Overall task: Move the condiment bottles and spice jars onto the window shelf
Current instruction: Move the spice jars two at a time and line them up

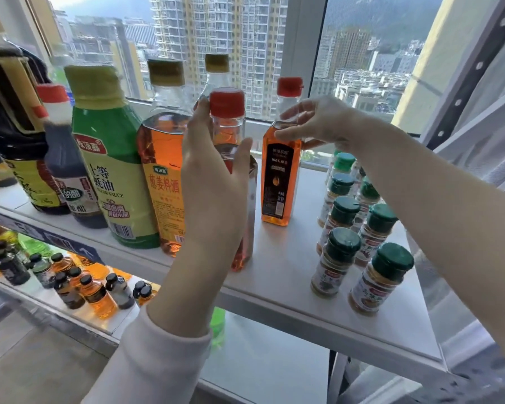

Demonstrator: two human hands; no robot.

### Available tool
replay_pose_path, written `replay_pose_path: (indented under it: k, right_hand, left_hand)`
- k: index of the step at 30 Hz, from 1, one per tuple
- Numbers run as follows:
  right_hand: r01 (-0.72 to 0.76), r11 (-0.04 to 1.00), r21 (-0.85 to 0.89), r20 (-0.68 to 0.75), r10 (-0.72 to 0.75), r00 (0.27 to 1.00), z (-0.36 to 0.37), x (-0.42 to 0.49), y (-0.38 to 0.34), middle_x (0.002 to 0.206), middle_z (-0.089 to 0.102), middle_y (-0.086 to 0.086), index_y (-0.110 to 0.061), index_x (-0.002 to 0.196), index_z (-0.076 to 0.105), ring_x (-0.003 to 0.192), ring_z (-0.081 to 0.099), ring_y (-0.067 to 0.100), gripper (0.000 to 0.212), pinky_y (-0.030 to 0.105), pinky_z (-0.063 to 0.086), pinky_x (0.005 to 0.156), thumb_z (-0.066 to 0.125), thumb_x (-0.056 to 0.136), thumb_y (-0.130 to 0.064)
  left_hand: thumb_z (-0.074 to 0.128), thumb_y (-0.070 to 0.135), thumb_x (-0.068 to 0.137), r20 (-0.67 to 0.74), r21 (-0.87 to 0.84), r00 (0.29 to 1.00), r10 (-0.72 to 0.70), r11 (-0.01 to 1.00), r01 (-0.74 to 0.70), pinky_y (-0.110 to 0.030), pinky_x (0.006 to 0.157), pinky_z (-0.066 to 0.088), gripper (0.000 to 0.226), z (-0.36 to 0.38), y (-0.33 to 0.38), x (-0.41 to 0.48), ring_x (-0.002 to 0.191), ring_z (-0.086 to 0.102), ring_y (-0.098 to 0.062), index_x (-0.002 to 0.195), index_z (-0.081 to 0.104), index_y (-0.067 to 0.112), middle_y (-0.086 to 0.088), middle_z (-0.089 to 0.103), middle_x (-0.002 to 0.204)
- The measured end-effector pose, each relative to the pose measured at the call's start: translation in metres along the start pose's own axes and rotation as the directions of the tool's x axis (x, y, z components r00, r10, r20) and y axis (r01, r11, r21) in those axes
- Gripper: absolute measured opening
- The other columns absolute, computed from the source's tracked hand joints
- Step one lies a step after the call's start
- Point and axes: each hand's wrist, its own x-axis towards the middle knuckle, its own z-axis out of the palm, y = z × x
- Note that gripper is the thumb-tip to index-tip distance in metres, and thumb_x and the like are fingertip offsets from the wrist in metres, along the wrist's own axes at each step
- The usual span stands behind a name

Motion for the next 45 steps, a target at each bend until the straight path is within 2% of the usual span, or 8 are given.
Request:
replay_pose_path:
  k: [8, 15, 22, 28, 35, 40, 42, 45]
  right_hand:
    - [-0.041, 0.999, 0.021, 0.012, 0.041, 0.999, -0.017, -0.012, 0.009, 0.096, 0.063, 0.002, -0.019, 0.093, 0.06, 0.093, 0.062, 0.019, 0.029, 0.028, 0.054, 0.076, 0.075, 0.068, -0.016]
    - [-0.057, 0.997, 0.061, -0.009, 0.057, 0.998, -0.02, -0.017, 0.013, 0.101, 0.063, 0.003, -0.014, 0.11, 0.06, 0.101, 0.061, 0.022, 0.046, 0.033, 0.052, 0.086, 0.077, 0.068, -0.017]
    - [-0.049, 0.998, 0.036, -0.025, 0.05, 0.998, -0.018, -0.019, 0.015, 0.109, 0.062, 0.005, -0.015, 0.114, 0.058, 0.103, 0.06, 0.02, 0.049, 0.032, 0.051, 0.088, 0.076, 0.07, -0.022]
    - [-0.026, 0.999, 0.025, -0.042, 0.027, 0.999, -0.018, -0.021, 0.014, 0.096, 0.063, 0.0, -0.011, 0.119, 0.055, 0.09, 0.061, 0.013, 0.048, 0.025, 0.051, 0.079, 0.069, 0.079, -0.033]
    - [-0.009, 1.0, 0.018, -0.07, 0.011, 0.997, -0.016, -0.022, 0.017, 0.11, 0.062, 0.007, -0.011, 0.118, 0.056, 0.104, 0.059, 0.02, 0.047, 0.032, 0.049, 0.087, 0.068, 0.079, -0.035]
    - [-0.004, 1.0, 0.016, -0.084, 0.006, 0.996, -0.014, -0.024, 0.019, 0.106, 0.059, 0.002, -0.012, 0.117, 0.056, 0.101, 0.056, 0.017, 0.048, 0.028, 0.048, 0.081, 0.07, 0.077, -0.034]
    - [-0.004, 0.999, 0.034, -0.087, 0.007, 0.996, -0.012, -0.024, 0.02, 0.102, 0.06, 0.002, -0.012, 0.115, 0.057, 0.095, 0.058, 0.016, 0.045, 0.028, 0.051, 0.079, 0.071, 0.077, -0.031]
    - [0.001, 0.999, 0.054, -0.1, 0.004, 0.995, -0.012, -0.024, 0.02, 0.1, 0.062, 0.003, -0.011, 0.116, 0.057, 0.088, 0.06, 0.015, 0.046, 0.023, 0.049, 0.068, 0.072, 0.076, -0.027]
  left_hand:
    - [0.059, 0.019, 0.089, -0.03, 0.006, 0.999, 0.015, 1.0, -0.015, 0.005, 0.076, 0.033, 0.042, 0.005, 0.011, 0.002, 0.096, 0.051, -0.004, 0.129, 0.046, 0.017, 0.003, 0.049, 0.113]
    - [0.066, 0.024, 0.083, -0.009, -0.05, 1.0, -0.028, 0.998, 0.028, 0.006, 0.073, 0.035, 0.038, 0.01, 0.018, -0.001, 0.081, 0.05, 0.013, 0.118, 0.052, 0.026, 0.004, 0.056, 0.114]
    - [0.07, 0.027, 0.079, 0.025, -0.14, 1.0, -0.018, 0.99, 0.021, -0.015, 0.084, 0.046, 0.037, 0.02, 0.024, -0.008, 0.091, 0.056, 0.001, 0.112, 0.053, 0.029, 0.007, 0.059, 0.109]
    - [0.069, 0.029, 0.08, 0.055, -0.167, 0.998, 0.017, 0.986, -0.008, -0.007, 0.078, 0.043, 0.037, 0.02, 0.019, -0.008, 0.09, 0.054, 0.004, 0.11, 0.047, 0.031, 0.005, 0.057, 0.109]
    - [0.069, 0.036, 0.077, 0.205, -0.255, 0.978, 0.049, 0.967, 0.005, -0.003, 0.084, 0.042, 0.05, 0.013, 0.006, -0.007, 0.103, 0.054, 0.002, 0.117, 0.039, 0.038, 0.007, 0.054, 0.117]
    - [0.056, 0.07, 0.07, 0.373, -0.324, 0.926, 0.066, 0.944, 0.063, -0.03, 0.103, 0.04, 0.074, 0.007, -0.023, -0.018, 0.123, 0.046, -0.003, 0.134, 0.029, 0.045, 0.007, 0.047, 0.136]
    - [0.052, 0.079, 0.062, 0.443, -0.353, 0.895, 0.046, 0.927, 0.127, -0.032, 0.104, 0.039, 0.083, 0.006, -0.033, -0.024, 0.127, 0.043, -0.005, 0.135, 0.028, 0.048, 0.008, 0.043, 0.141]
    - [0.053, 0.076, 0.064, 0.502, -0.41, 0.865, 0.017, 0.885, 0.22, -0.033, 0.104, 0.041, 0.07, 0.006, -0.041, -0.028, 0.123, 0.048, -0.003, 0.127, 0.034, 0.051, 0.01, 0.048, 0.136]
